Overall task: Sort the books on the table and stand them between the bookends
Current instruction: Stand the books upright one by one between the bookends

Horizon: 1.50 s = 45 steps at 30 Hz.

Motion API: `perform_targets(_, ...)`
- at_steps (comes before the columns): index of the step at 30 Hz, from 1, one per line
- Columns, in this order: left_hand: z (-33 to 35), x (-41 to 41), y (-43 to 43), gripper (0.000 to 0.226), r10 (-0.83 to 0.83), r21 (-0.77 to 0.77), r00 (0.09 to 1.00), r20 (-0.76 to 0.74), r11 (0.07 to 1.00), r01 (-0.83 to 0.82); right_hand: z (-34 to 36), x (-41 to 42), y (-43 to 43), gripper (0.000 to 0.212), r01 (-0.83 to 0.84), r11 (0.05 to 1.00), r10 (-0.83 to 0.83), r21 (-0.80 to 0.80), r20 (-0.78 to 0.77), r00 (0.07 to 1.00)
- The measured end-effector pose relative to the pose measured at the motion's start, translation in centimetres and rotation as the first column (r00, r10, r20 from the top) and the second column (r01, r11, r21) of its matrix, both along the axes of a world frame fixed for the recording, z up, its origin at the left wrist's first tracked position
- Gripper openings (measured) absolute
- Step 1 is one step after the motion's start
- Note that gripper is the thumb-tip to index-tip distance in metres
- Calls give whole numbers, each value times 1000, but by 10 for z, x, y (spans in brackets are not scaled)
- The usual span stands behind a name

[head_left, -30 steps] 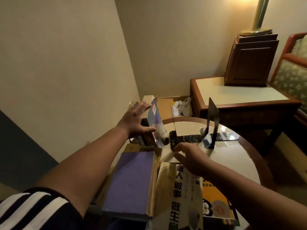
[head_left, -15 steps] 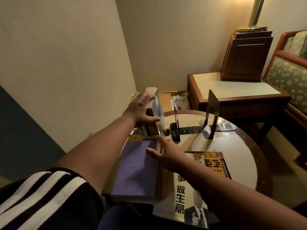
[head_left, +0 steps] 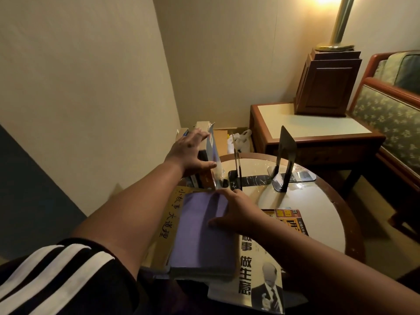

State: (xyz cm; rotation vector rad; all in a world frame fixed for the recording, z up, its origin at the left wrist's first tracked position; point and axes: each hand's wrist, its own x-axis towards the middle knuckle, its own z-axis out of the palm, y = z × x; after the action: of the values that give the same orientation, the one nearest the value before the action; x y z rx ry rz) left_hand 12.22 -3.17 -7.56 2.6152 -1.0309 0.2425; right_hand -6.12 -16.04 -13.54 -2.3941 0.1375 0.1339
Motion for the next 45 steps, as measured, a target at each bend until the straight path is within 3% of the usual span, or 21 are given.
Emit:
perform_targets(9, 0, -1, 0, 97, -6, 1, 1000, 17, 1000, 6, 14, -28, -82, 87, 130, 987, -134, -89, -30, 991)
perform_targets(19, -3, 0, 0, 95, -3, -10, 999, 37, 1000, 3, 36, -30, -141, 94, 112, 991, -129, -75, -270, 954)
perform_targets(27, -5, 1, -1, 93, -7, -31, 998, 63, 999, 9, 34, -15, -124, 89, 11, 987, -52, -158, -261, 964)
perform_targets(34, -5, -1, -1, 93, -6, -32, 998, 57, 999, 8, 42, 4, -77, 55, -26, 965, -2, -260, -107, 994)
perform_targets(37, -4, -1, -1, 93, -6, -30, 999, 53, 1000, 8, 31, 11, -55, 67, -43, 958, -21, -282, -222, 975)
perform_targets(40, -4, -1, -1, 94, -5, -29, 999, 46, 1000, 6, 21, 15, -49, 81, -29, 920, -55, -391, -202, 978)
perform_targets(45, -5, 1, 1, 95, -7, -29, 999, 39, 1000, 8, 27, 8, -57, 63, 65, 976, -89, -206, -112, 990)
